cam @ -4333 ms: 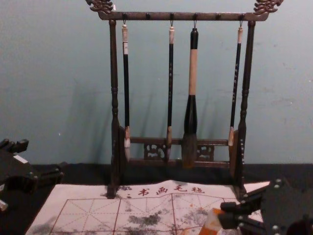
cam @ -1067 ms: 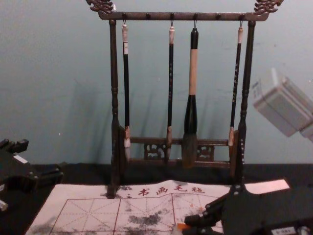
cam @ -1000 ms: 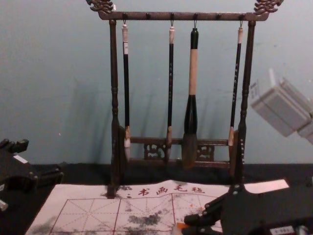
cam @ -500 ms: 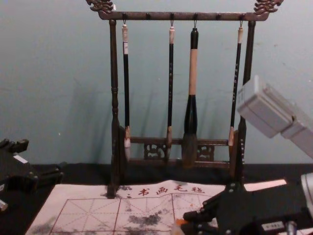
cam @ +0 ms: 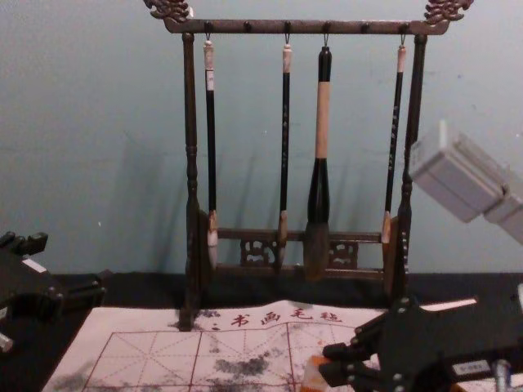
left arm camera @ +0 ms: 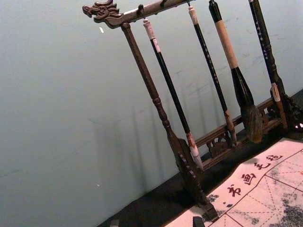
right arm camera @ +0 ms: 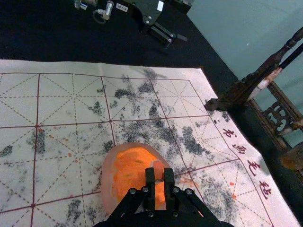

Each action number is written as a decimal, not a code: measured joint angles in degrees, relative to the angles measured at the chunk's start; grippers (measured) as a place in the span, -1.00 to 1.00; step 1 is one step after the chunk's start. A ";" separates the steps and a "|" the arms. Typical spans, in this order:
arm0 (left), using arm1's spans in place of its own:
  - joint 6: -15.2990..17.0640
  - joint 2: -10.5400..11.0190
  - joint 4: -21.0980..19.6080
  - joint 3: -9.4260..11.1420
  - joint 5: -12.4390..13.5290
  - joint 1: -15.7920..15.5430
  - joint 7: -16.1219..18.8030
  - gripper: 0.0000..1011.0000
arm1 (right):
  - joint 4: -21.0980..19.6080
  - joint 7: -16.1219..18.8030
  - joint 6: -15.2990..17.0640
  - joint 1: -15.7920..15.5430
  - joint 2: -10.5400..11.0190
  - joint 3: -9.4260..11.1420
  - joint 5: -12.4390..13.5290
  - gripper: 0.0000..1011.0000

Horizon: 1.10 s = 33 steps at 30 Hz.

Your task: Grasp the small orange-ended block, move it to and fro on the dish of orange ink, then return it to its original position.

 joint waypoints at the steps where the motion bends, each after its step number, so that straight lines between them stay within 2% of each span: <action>1: 0.00 0.00 0.00 0.00 0.00 0.00 0.00 0.98 | -0.17 0.00 0.02 -0.10 0.15 0.07 0.02 -0.84; 20: 0.00 0.00 0.00 0.00 0.00 0.00 0.00 0.98 | -5.06 1.00 -0.13 -3.30 3.52 1.20 1.81 -0.84; 33: 0.00 0.00 0.00 0.00 0.00 0.00 0.00 0.98 | -4.50 1.41 -0.07 -2.57 2.63 -0.17 1.20 -0.84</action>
